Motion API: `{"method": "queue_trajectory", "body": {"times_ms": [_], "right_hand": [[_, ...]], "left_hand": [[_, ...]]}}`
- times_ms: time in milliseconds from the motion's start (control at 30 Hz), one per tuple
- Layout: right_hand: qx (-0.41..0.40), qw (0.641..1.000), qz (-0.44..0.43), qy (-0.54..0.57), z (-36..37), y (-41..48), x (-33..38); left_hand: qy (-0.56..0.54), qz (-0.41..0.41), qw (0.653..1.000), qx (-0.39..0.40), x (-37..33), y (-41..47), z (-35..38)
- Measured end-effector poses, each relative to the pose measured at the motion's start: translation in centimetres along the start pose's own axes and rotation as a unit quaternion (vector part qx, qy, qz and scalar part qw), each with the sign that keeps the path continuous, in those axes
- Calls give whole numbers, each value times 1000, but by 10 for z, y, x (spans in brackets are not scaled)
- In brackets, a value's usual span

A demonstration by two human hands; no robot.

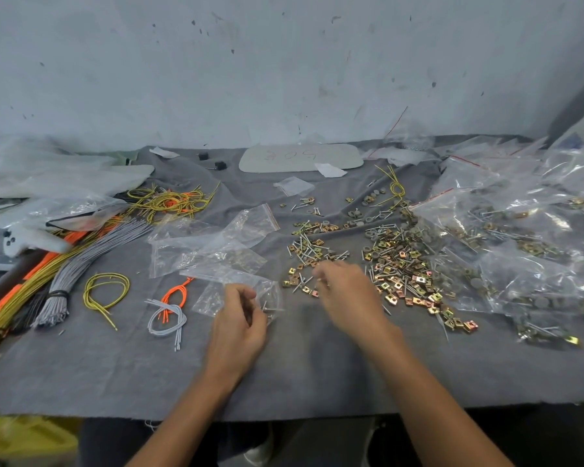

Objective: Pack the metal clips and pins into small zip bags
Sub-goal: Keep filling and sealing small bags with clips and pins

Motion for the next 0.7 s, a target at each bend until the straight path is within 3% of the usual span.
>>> {"method": "queue_trajectory", "body": {"times_ms": [100, 233, 433, 700], "right_hand": [[34, 993, 49, -106, -4, 9, -35], [124, 981, 28, -143, -2, 12, -46], [121, 975, -15, -185, 3, 11, -36], [121, 974, -8, -191, 2, 6, -36]], "left_hand": [[-8, 2, 1000, 1, 0, 0, 0], [-10, 1, 1000, 5, 1, 0, 1], [-21, 0, 1000, 5, 0, -1, 1], [-2, -5, 1000, 7, 4, 1, 0]]}}
Point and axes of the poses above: each hand's wrist, its own y-axis towards the middle knuckle, its own z-axis out of the palm, x = y × z, the point moved 2 cm from there along y, towards the middle knuckle, and after that the axes turned 14 degrees about -y, right-handed, at the moved point
